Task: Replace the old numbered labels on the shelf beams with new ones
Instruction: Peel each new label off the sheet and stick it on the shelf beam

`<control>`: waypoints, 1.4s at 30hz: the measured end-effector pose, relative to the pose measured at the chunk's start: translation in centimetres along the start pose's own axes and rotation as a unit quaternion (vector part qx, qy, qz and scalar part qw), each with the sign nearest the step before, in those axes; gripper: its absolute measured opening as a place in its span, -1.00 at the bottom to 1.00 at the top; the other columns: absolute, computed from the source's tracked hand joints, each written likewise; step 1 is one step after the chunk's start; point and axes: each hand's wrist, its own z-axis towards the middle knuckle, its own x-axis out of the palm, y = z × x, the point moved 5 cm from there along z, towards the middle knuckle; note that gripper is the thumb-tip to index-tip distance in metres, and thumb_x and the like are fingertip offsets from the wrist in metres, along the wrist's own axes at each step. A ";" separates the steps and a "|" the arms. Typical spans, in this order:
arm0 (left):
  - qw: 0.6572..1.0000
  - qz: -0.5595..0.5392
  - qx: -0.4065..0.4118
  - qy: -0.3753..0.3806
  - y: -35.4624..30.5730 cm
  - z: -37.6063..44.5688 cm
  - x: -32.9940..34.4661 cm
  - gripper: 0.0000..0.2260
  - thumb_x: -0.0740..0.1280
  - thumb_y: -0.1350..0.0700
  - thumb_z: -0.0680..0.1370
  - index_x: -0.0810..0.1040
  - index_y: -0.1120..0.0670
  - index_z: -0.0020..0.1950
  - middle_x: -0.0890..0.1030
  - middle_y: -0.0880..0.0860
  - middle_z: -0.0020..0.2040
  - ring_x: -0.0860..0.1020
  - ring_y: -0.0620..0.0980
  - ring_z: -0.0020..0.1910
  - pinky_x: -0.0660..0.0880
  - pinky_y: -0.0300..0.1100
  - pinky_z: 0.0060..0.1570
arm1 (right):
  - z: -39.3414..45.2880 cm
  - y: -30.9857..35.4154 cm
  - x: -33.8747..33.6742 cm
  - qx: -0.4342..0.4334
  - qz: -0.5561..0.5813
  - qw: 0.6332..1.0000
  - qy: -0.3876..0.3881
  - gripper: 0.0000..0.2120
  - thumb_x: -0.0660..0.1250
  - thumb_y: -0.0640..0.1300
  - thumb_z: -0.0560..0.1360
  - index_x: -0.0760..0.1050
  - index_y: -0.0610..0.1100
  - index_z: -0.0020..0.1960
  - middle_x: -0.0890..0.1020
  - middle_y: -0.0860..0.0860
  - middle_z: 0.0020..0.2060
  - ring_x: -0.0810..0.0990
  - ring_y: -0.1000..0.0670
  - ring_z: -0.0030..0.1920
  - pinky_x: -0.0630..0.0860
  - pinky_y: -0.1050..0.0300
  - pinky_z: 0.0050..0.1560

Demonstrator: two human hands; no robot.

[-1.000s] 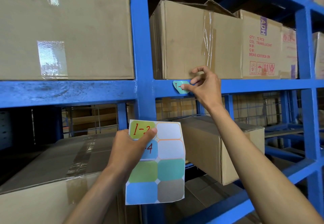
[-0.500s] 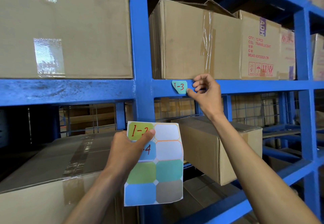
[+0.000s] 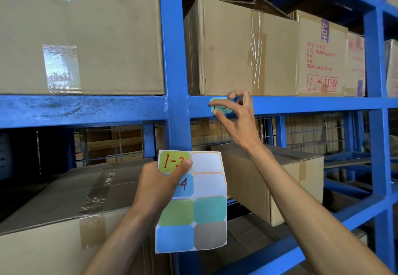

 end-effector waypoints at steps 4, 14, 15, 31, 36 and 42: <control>1.000 -0.004 -0.001 0.004 0.0 -0.2 -0.2 -0.80 0.51 -0.04 0.42 0.67 0.08 -0.13 0.74 0.03 -0.30 0.73 0.02 -0.32 0.66 0.03 -0.21 | -0.1 0.3 0.2 -0.014 -0.045 0.999 -0.011 -0.70 0.37 -0.02 0.52 0.58 0.14 0.24 0.34 0.02 0.11 0.33 0.01 0.17 0.41 -0.10 0.19; 1.000 -0.030 -0.005 0.003 -0.5 -1.7 -0.9 -0.79 0.51 -0.04 0.42 0.68 0.09 -0.11 0.75 0.08 -0.27 0.73 0.06 -0.30 0.65 -0.01 -0.28 | -1.0 0.7 0.1 0.026 -0.047 0.998 0.022 -0.54 0.33 0.08 0.55 0.36 0.22 0.43 0.34 0.01 0.19 0.28 0.02 0.20 0.34 -0.05 0.27; 0.999 -0.035 -0.008 0.003 -0.4 -2.0 -1.1 -0.79 0.51 -0.03 0.43 0.68 0.10 -0.10 0.75 0.08 -0.26 0.73 0.06 -0.30 0.64 -0.05 -0.32 | -1.5 1.1 0.1 0.034 -0.037 0.998 0.025 -0.54 0.32 0.08 0.55 0.35 0.24 0.44 0.33 0.04 0.19 0.28 0.03 0.21 0.30 -0.01 0.27; 0.994 -0.074 -0.061 -0.053 2.5 -7.2 -6.1 -0.76 0.35 0.01 0.58 0.69 0.16 0.01 0.76 0.15 -0.13 0.73 0.08 -0.21 0.65 -0.11 -0.31 | -15.8 11.9 2.5 0.136 0.197 0.949 0.206 -0.67 0.49 -0.02 0.44 0.59 0.08 0.20 0.54 0.17 -0.10 0.45 0.12 0.00 0.38 0.27 -0.02; 0.991 -0.092 -0.062 -0.072 2.9 -8.7 -8.1 -0.69 0.29 0.00 0.61 0.67 0.22 0.05 0.73 0.26 -0.05 0.70 0.23 -0.09 0.62 0.08 -0.07 | -18.4 14.0 3.9 0.145 0.172 0.952 0.205 -0.53 0.53 0.10 0.35 0.56 0.11 0.24 0.53 0.21 -0.07 0.45 0.17 0.05 0.37 0.37 -0.03; 0.989 -0.122 -0.073 -0.047 4.7 -10.1 -11.4 -0.59 0.21 -0.13 0.62 0.71 0.13 -0.10 0.75 0.18 -0.12 0.72 0.07 -0.23 0.64 -0.14 -0.26 | -21.3 18.3 7.0 0.146 0.115 0.968 0.166 -0.43 0.52 0.17 0.28 0.59 0.04 0.26 0.53 0.31 -0.02 0.48 0.14 0.05 0.49 0.13 0.10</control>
